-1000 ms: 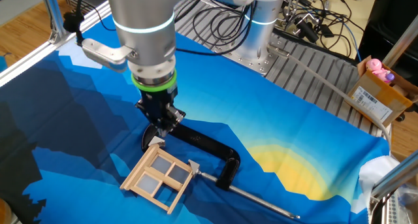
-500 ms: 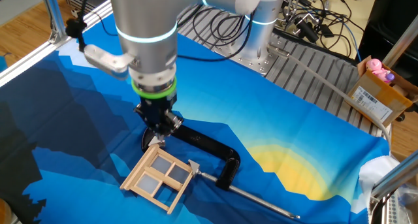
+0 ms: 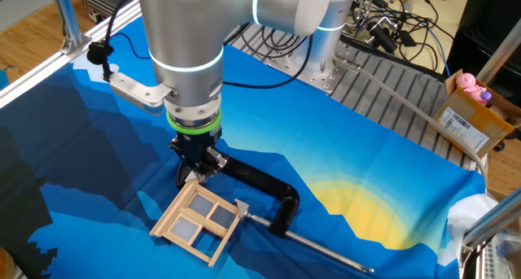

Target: Close a sliding window

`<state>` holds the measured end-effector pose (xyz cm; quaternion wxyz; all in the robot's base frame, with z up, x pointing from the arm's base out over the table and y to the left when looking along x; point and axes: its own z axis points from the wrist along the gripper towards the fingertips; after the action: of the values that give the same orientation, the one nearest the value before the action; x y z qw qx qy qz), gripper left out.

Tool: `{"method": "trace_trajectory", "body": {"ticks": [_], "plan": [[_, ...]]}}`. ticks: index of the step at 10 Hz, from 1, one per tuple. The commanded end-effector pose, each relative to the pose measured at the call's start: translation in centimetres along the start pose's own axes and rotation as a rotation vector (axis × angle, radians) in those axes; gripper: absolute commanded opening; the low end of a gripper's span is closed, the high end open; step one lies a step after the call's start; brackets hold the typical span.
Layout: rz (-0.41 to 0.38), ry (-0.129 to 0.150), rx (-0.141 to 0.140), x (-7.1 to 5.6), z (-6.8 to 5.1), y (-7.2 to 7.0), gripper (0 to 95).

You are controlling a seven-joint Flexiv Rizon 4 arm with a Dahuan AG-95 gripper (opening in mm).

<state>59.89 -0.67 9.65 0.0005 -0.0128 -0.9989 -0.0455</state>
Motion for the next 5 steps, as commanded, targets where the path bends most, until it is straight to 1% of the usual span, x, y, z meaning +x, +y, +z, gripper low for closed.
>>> {"method": "trace_trajectory", "body": {"ticks": [1, 2, 4, 5], "plan": [[0.003, -0.051, 0.014, -0.12, 0.13, 0.0, 0.0], [0.001, -0.044, 0.011, -0.12, 0.13, 0.0, 0.0], [-0.017, -0.055, 0.017, -0.12, 0.13, 0.0, 0.0], [-0.04, -0.06, 0.023, -0.12, 0.13, 0.0, 0.0]]}}
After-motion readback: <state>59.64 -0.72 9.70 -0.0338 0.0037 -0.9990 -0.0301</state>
